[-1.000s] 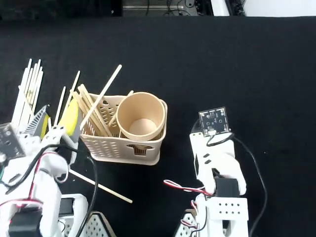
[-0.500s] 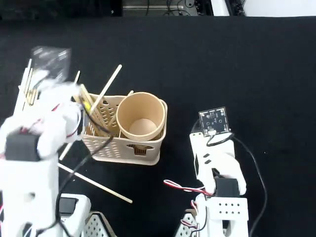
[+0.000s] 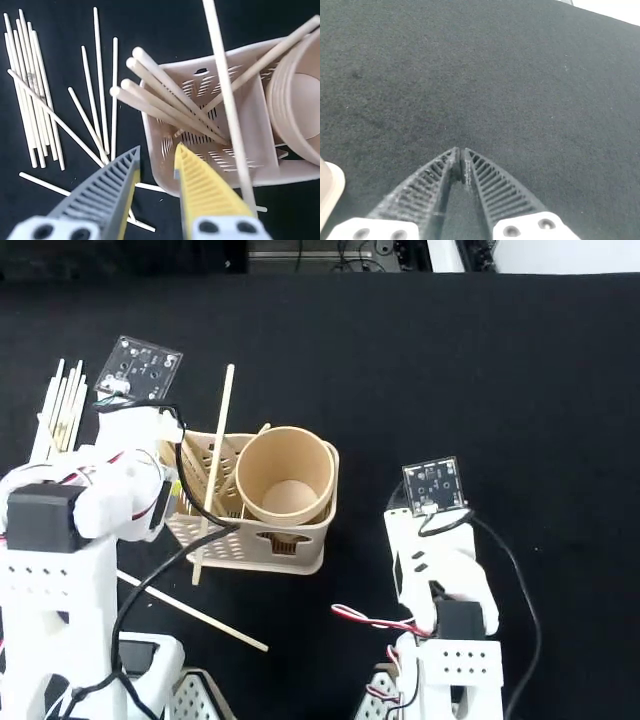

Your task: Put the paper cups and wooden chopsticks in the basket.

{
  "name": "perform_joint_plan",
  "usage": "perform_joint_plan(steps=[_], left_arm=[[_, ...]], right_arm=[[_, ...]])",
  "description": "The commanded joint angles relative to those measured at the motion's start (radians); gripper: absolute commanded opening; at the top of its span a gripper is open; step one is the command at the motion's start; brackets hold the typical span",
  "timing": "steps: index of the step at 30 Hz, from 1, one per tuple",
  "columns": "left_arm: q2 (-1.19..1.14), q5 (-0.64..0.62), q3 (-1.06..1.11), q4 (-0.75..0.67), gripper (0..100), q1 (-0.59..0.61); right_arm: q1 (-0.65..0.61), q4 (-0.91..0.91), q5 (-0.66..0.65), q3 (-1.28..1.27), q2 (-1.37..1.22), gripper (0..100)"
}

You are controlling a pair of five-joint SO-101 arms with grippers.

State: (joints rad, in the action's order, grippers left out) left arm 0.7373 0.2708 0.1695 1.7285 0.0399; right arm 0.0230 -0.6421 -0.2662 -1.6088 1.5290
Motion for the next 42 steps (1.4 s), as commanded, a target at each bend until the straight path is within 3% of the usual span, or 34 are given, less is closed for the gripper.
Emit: perform_joint_plan(steps=[1, 8, 11, 15, 20, 30, 34, 42], left_arm=[[0.008, 0.008, -0.077, -0.006, 11, -0.013], [0.008, -0.146, -0.295, 0.032, 11, -0.028], [-0.005, -0.226, -0.265, 0.032, 11, -0.143], [-0.058, -0.230, -0.133, 0.029, 11, -0.245], [-0.166, -0.227, -0.085, 0.029, 11, -0.180], [-0.195, -0.227, -0.082, 0.029, 11, -0.182], [-0.193, -0.229, -0.085, 0.029, 3, -0.183], [-0.193, -0.230, -0.085, 0.029, 3, -0.183]], right_arm=[[-0.008, 0.005, -0.008, 0.010, 0.008, 1.4], [-0.008, 0.005, -0.008, 0.010, 0.008, 1.4], [-0.009, 0.005, -0.008, 0.010, 0.008, 1.4], [-0.009, 0.003, -0.008, 0.010, 0.008, 1.4], [-0.009, 0.003, -0.008, 0.010, 0.008, 1.4], [-0.009, 0.003, -0.008, 0.010, 0.008, 1.4], [-0.008, 0.003, -0.008, 0.010, 0.008, 1.4], [-0.006, 0.003, -0.008, 0.010, 0.008, 1.4]])
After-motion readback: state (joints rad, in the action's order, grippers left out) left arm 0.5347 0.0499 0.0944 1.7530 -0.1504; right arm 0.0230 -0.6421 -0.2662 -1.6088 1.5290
